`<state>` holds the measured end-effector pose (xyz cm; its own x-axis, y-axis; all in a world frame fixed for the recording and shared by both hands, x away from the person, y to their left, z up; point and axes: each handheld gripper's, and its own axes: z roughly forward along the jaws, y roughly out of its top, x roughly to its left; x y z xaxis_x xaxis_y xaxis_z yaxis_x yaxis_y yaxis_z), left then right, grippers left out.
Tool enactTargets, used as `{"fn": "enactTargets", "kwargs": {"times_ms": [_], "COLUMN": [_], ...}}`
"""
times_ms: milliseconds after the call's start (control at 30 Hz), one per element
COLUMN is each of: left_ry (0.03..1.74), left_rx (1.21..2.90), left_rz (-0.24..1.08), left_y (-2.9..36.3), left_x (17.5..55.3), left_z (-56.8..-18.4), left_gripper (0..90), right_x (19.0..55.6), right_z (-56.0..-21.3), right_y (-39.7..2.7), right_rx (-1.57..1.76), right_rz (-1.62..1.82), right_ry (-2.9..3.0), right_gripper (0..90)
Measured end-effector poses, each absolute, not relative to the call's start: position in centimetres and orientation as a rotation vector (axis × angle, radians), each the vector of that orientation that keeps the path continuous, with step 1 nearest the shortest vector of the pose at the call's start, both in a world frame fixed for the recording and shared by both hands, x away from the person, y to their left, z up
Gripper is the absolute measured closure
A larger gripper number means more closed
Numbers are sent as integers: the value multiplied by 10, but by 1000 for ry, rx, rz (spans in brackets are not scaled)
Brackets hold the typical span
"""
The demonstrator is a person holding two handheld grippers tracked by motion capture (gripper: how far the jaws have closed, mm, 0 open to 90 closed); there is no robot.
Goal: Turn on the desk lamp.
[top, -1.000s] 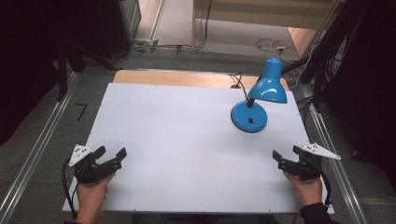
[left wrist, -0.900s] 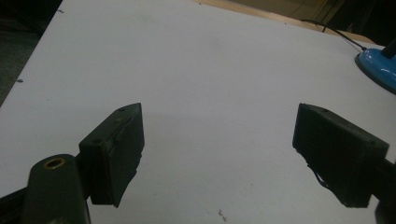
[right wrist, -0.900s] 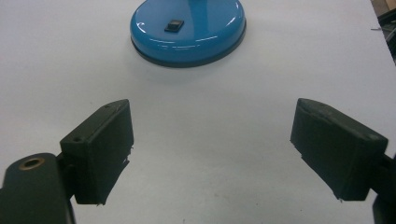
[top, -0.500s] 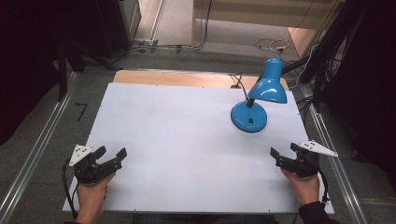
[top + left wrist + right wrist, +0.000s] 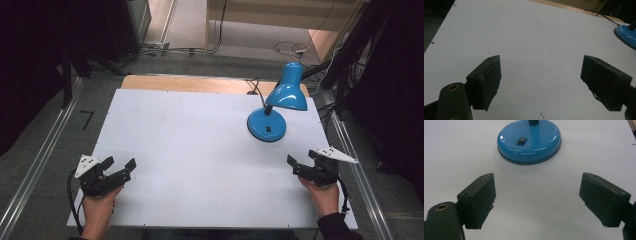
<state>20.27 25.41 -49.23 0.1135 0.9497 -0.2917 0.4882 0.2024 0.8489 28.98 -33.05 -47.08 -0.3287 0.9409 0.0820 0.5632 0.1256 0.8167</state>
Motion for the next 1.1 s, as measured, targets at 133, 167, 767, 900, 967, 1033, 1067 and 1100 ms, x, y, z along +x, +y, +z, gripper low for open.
{"fn": "enactTargets", "kwargs": {"times_ms": [133, 167, 767, 900, 967, 1033, 1067, 1100], "left_ry": [1518, 1518, 1516, 1516, 1516, 1516, 1516, 1516], "left_rx": [1426, 1426, 1426, 1426, 1425, 1425, 1425, 1425], "left_rz": [604, 604, 603, 602, 602, 601, 601, 601], "left_y": [254, 254, 254, 254, 254, 254, 254, 254], "left_x": [203, 203, 203, 203, 203, 203, 203, 203], "left_z": [-492, -492, -492, -492, -492, -493, -493, -493], "left_gripper": [171, 171, 171, 171, 171, 171, 171, 171], "right_x": [293, 294, 307, 309, 310, 312, 314, 314], "right_z": [-470, -470, -470, -470, -470, -470, -470, -470], "right_y": [-328, -326, -312, -310, -309, -309, -308, -308], "right_rx": [1442, 1440, 1424, 1420, 1421, 1415, 1419, 1419], "right_rz": [1091, 1094, 1088, 1092, 1093, 1094, 1095, 1095], "right_ry": [1950, 1953, 1973, 1973, 1973, 1972, 1971, 1971], "right_gripper": [121, 121, 124, 140, 141, 141, 141, 141]}}
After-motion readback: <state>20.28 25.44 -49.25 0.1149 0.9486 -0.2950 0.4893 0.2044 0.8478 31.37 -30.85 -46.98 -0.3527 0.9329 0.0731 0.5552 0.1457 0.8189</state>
